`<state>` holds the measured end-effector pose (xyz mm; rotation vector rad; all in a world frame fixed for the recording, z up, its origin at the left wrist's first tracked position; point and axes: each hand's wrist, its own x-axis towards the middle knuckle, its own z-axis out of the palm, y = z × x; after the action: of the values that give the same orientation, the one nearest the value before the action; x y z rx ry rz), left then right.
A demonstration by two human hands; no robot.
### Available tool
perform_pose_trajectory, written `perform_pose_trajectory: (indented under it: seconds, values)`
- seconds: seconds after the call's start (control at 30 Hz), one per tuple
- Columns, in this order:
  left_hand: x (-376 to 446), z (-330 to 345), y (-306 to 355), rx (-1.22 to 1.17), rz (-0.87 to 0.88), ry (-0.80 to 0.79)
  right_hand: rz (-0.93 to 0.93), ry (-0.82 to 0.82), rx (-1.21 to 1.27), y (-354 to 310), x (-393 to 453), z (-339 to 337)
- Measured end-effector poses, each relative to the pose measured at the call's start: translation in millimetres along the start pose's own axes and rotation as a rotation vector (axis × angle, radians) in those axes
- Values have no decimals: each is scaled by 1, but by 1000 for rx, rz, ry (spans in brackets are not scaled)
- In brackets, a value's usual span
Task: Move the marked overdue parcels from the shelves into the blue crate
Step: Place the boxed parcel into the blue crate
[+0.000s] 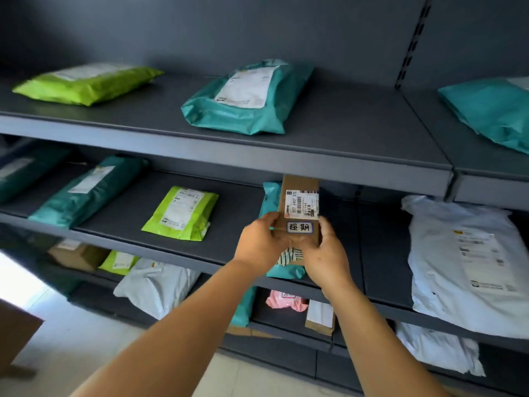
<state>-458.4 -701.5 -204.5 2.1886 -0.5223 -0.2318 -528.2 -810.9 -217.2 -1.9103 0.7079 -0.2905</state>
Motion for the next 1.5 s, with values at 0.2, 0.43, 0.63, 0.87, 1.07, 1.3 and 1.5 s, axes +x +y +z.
perform_pose_trajectory:
  seconds: [0.2, 0.43, 0.63, 0.87, 1.07, 1.3, 1.5]
  values:
    - [-51, -75, -45, -13, -109, 153, -108, -155, -58, -37, -37, 76]
    - [-144, -169, -114, -47, -248, 339, -268, -340, -107, -80, -121, 177]
    - [-253, -244, -168, -52, -355, 497, -373, -492, -85, -113, -228, 257]
    - [-385, -326, -223, -68, -455, 643, -458, -678, -53, -137, -354, 347]
    - [-482, -383, -266, -37, -532, 799, -512, -857, -74, -163, -451, 416]
    - [-573, -433, -313, -60, -645, 971, -630, -1063, -132, -187, -537, 490]
    - [-634, -478, -366, -62, -755, 1079, -663, -1207, -149, -201, -602, 570]
